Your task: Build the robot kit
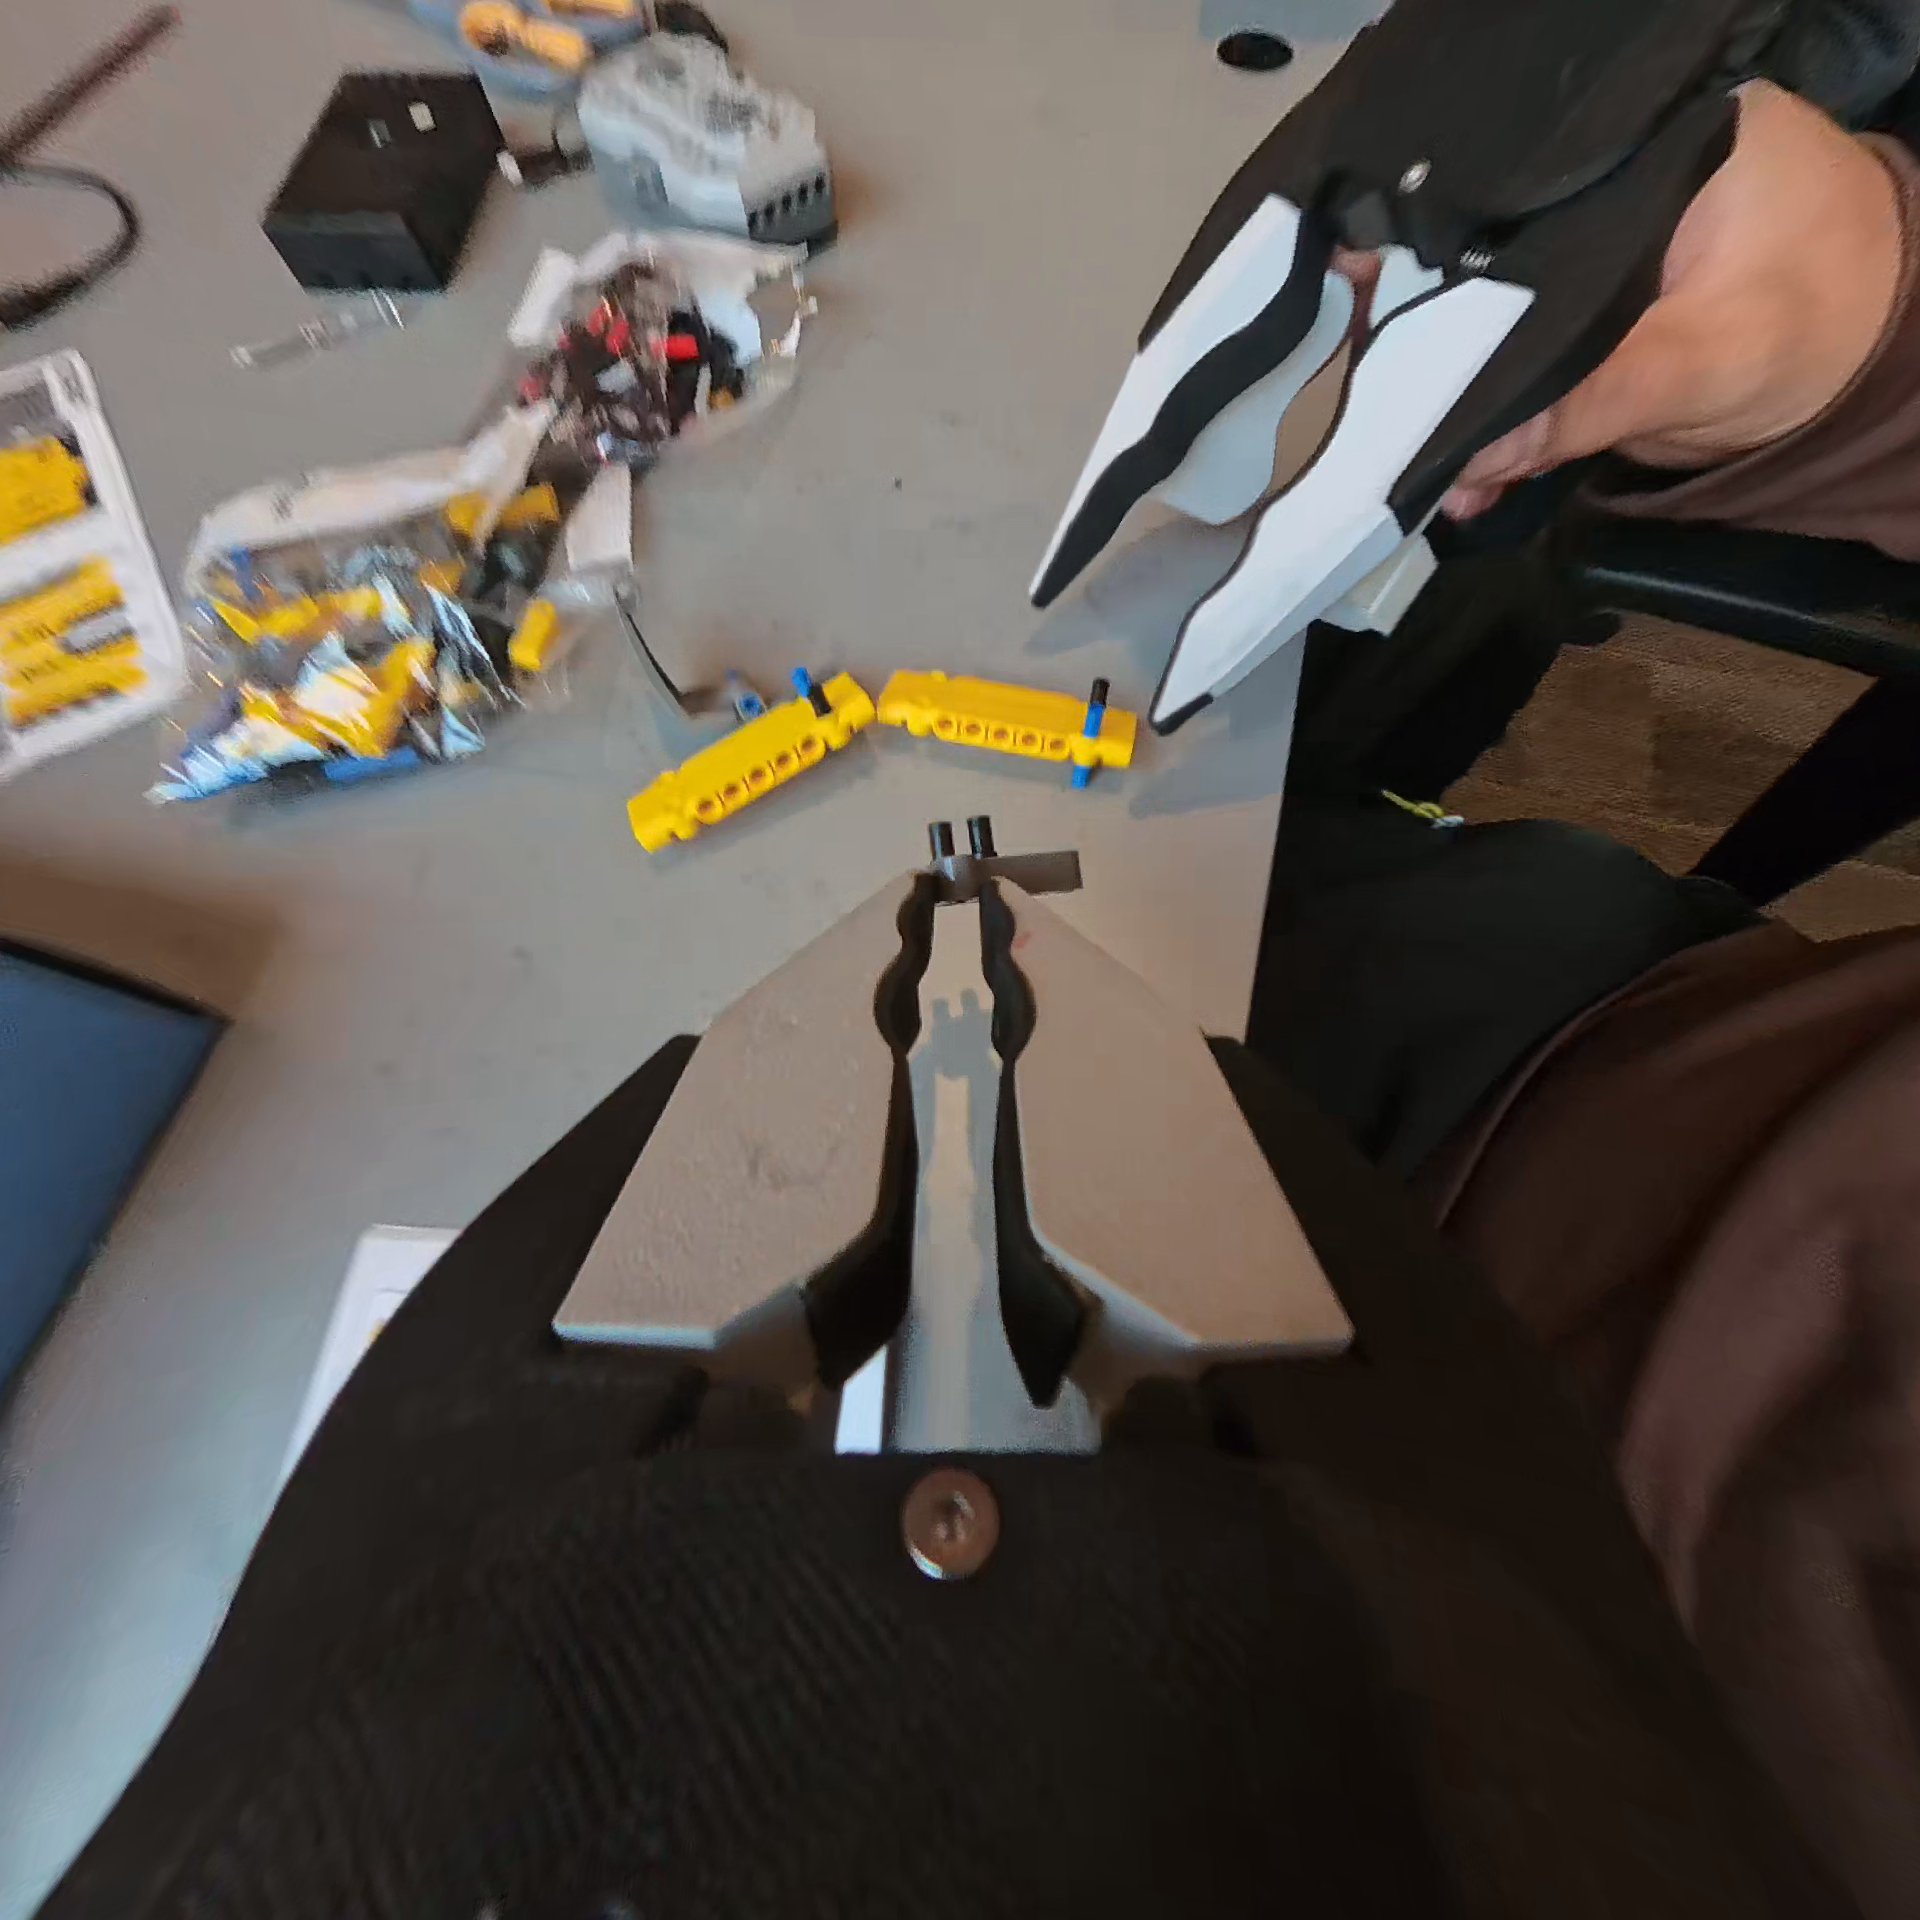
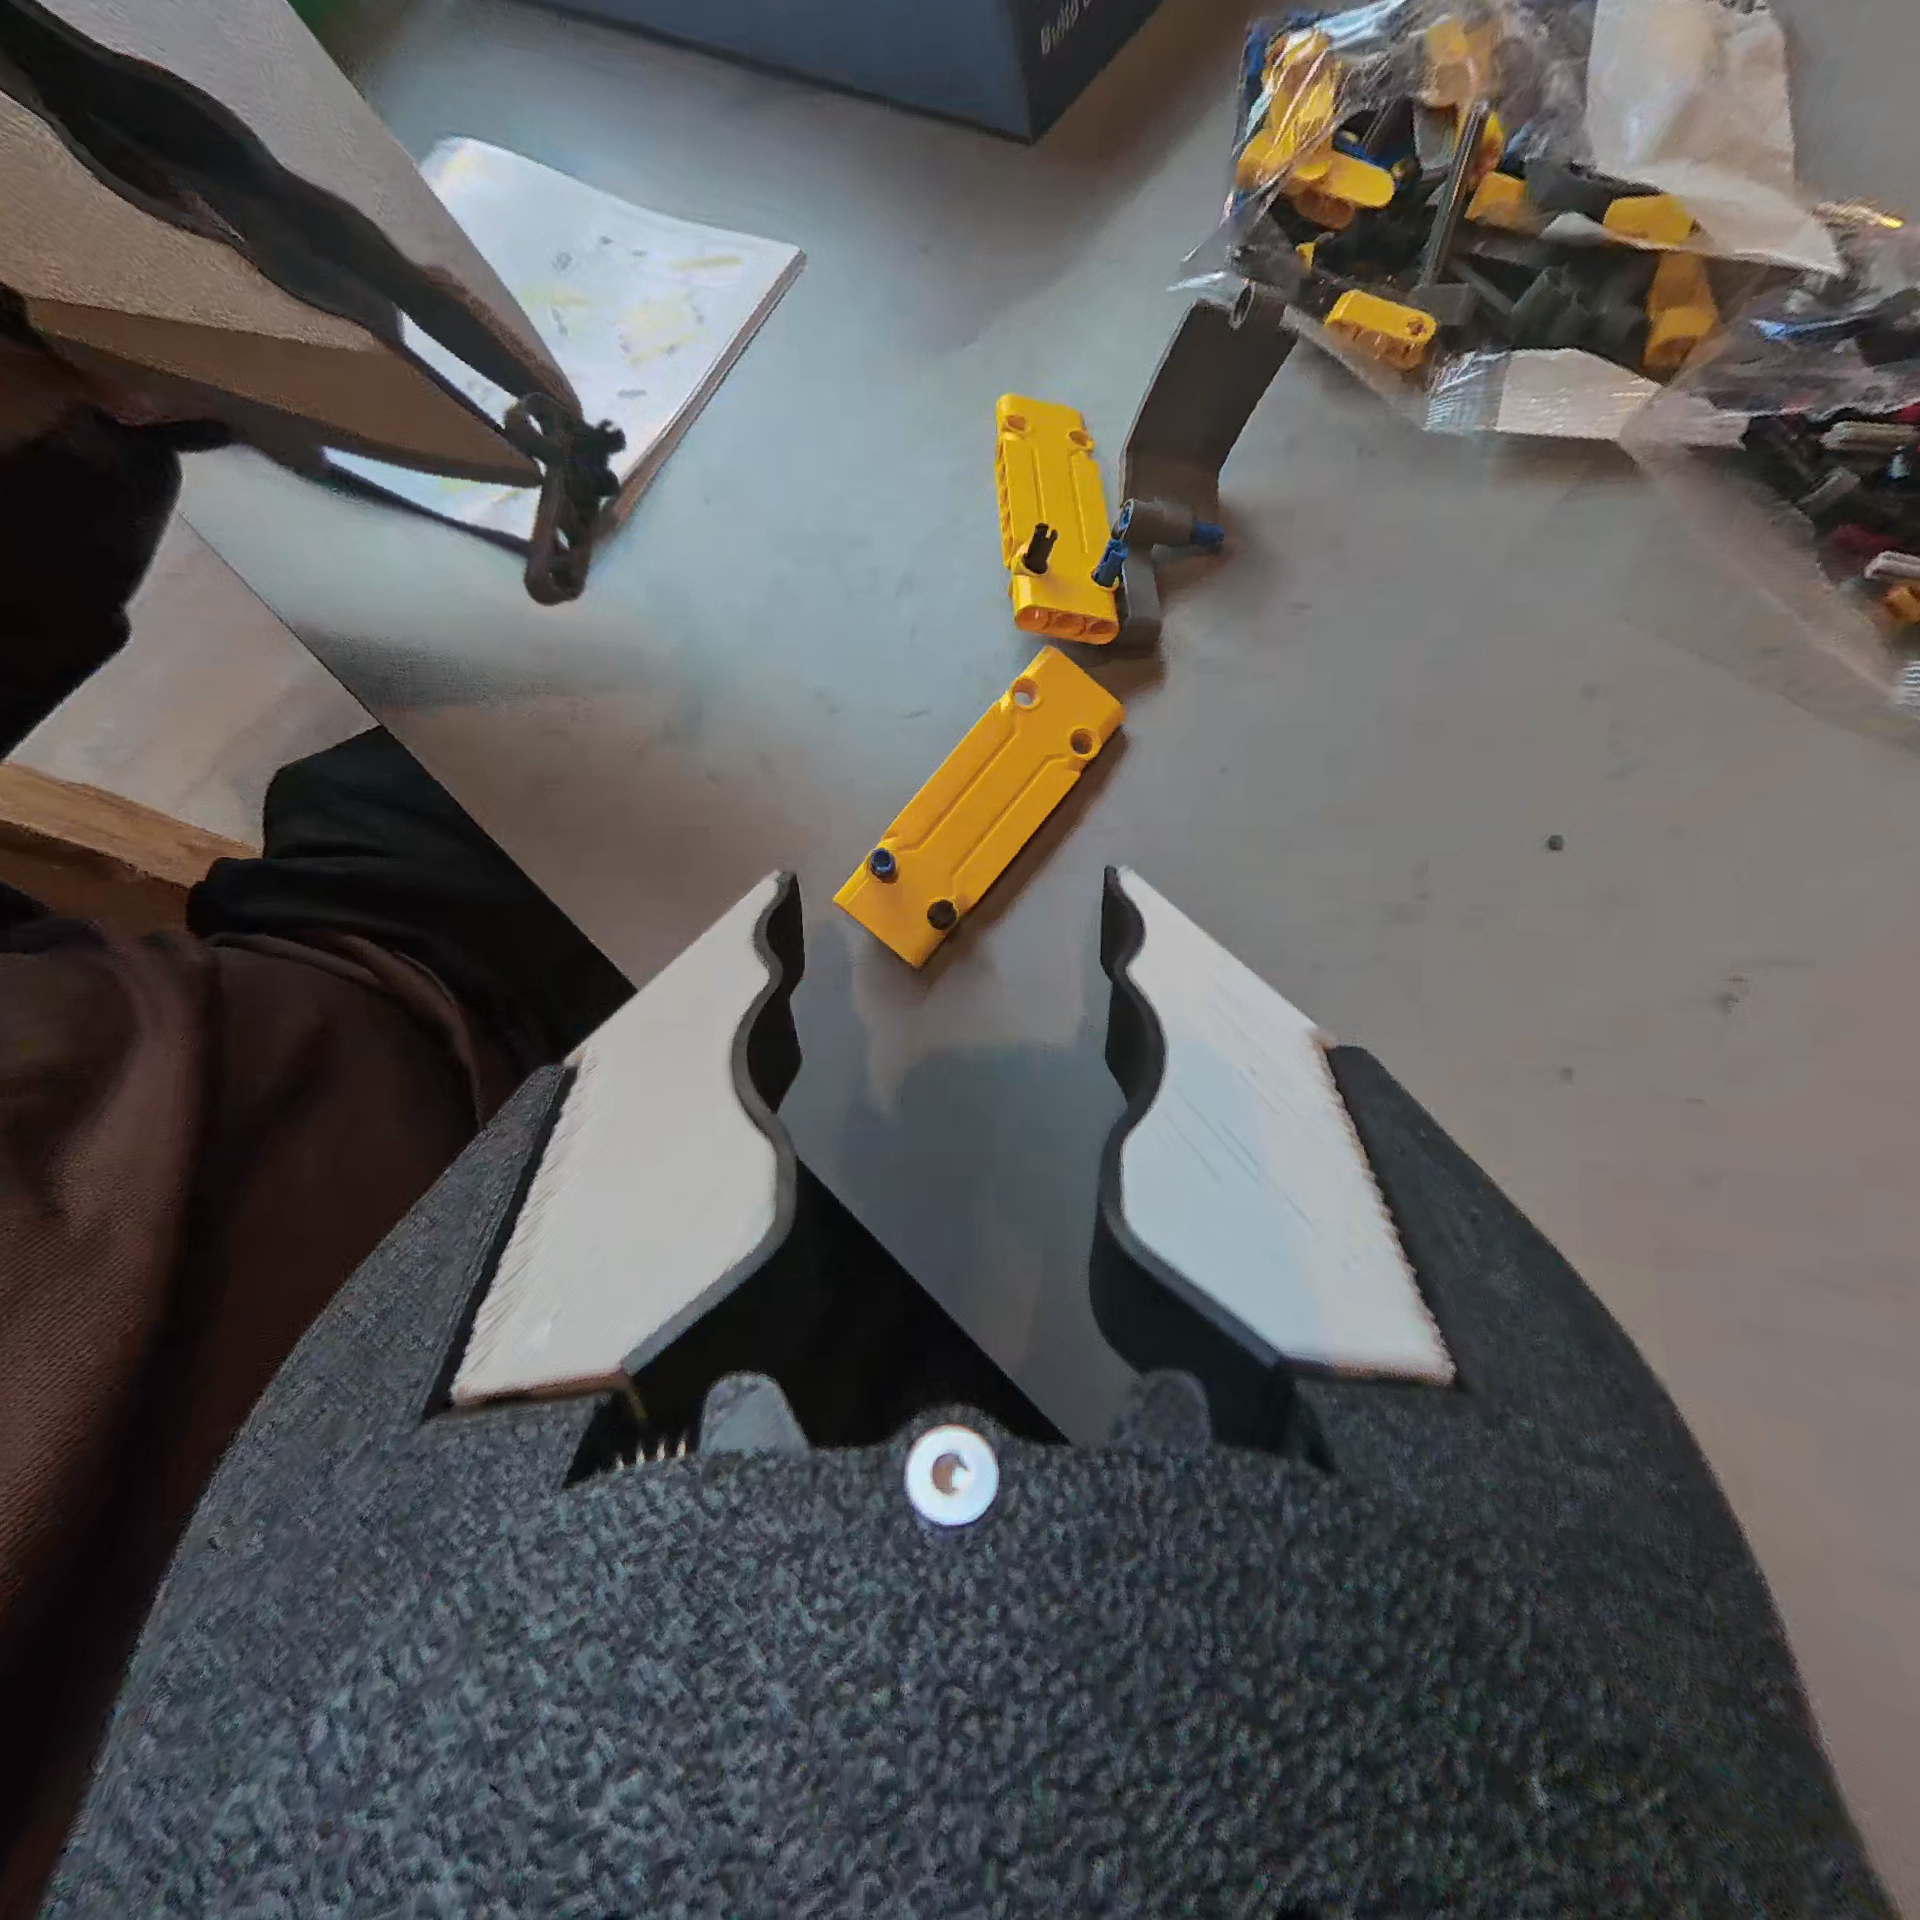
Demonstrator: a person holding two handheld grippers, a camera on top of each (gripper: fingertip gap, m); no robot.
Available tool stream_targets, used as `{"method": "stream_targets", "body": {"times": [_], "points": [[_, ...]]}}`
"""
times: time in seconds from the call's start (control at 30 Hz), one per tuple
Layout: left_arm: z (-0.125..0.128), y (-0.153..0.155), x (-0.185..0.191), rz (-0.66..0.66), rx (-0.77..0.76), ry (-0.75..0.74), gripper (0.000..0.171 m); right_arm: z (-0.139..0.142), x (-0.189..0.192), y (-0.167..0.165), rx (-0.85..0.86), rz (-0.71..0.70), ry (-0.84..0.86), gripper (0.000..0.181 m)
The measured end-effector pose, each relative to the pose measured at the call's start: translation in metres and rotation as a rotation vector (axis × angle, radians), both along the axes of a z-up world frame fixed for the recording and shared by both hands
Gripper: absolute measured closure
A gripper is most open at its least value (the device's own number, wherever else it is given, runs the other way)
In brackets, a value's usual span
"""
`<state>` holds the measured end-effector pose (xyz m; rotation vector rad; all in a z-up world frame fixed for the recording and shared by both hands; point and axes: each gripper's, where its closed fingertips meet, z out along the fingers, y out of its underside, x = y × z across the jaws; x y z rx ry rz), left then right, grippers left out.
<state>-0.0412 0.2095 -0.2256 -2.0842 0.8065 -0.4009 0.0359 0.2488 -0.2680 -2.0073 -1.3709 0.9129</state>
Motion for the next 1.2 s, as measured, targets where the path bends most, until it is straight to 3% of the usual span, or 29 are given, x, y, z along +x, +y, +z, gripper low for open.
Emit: {"method": "stream_targets", "body": {"times": [0.27, 0.33, 0.53, 0.87, 1.2], "points": [[-0.044, 0.003, 0.005, -0.013, -0.056, -0.019, 0.166, -0.017, -0.01, -0.003, 0.002, 0.007, -0.086, 0.129], [-0.047, 0.002, 0.006, -0.023, -0.056, -0.006, 0.166, -0.017, -0.008, -0.006, -0.006, 0.024, -0.094, 0.141], [-0.049, 0.002, 0.007, -0.039, -0.064, 0.002, 0.166, -0.017, -0.008, -0.017, -0.058, 0.065, -0.077, 0.148], [-0.054, 0.003, 0.006, -0.042, -0.145, -0.04, 0.166, -0.015, -0.015, -0.034, -0.079, 0.173, -0.047, 0.147], [-0.056, 0.001, 0.017, -0.107, -0.154, -0.026, 0.166, -0.013, -0.005, -0.038, 0.01, 0.329, -0.022, 0.135]]}}
